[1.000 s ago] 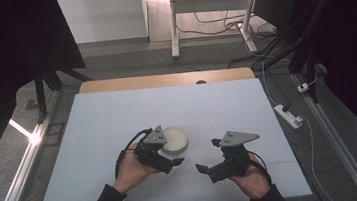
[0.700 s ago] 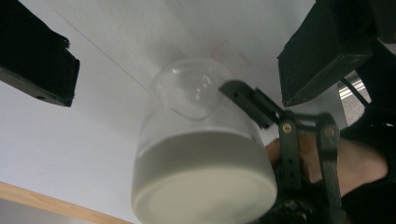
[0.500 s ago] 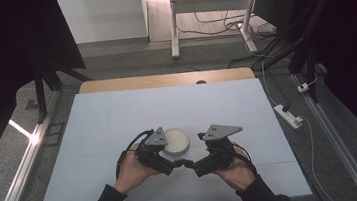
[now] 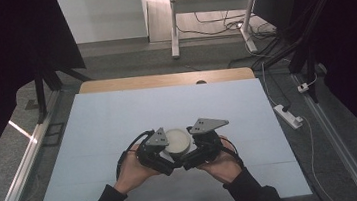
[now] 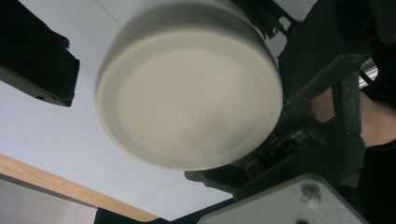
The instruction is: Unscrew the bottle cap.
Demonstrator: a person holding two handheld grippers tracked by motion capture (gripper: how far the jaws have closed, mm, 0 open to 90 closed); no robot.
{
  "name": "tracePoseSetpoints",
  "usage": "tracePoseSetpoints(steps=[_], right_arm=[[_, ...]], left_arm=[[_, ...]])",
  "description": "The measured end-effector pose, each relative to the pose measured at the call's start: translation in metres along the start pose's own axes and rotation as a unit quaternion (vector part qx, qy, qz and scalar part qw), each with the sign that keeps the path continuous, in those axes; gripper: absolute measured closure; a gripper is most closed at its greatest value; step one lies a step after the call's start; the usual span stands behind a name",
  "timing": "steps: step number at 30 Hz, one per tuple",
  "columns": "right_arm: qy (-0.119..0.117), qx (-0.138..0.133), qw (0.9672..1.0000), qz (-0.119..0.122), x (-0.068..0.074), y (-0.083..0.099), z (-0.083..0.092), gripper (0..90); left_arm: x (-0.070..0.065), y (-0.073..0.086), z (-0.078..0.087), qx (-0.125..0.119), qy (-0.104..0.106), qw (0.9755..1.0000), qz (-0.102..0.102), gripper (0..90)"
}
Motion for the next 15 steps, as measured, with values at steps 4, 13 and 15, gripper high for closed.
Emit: tracePoseSetpoints(steps=[4, 13, 15], right_arm=[[-0.006, 0.001, 1.0, -0.003, 0.0, -0.002, -0.006, 0.0], [-0.003, -0.002, 1.0, 0.006, -0.001, -0.002, -0.017, 0.2], [-0.005, -0.004, 0.9999, 0.011, 0.0, -0.002, -0.017, 4.4]], left_arm=[[-0.001, -0.001, 0.0, -0.001, 0.001, 1.0, 0.0, 7.3], [-0.002, 0.0, -0.001, 0.0, 0.004, 1.0, -0.001, 7.4], [-0.002, -0.001, -0.001, -0.001, 0.004, 1.0, 0.002, 7.4]])
Point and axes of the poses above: each handheld gripper's, and its own axes: z roughly backward along the jaws, y roughly out of its underside, x roughly to its left, the point moved 9 cm from there along -z, roughly forward along the jaws, and after that the axes turned 11 degrees about -y, right-handed, at the moved point
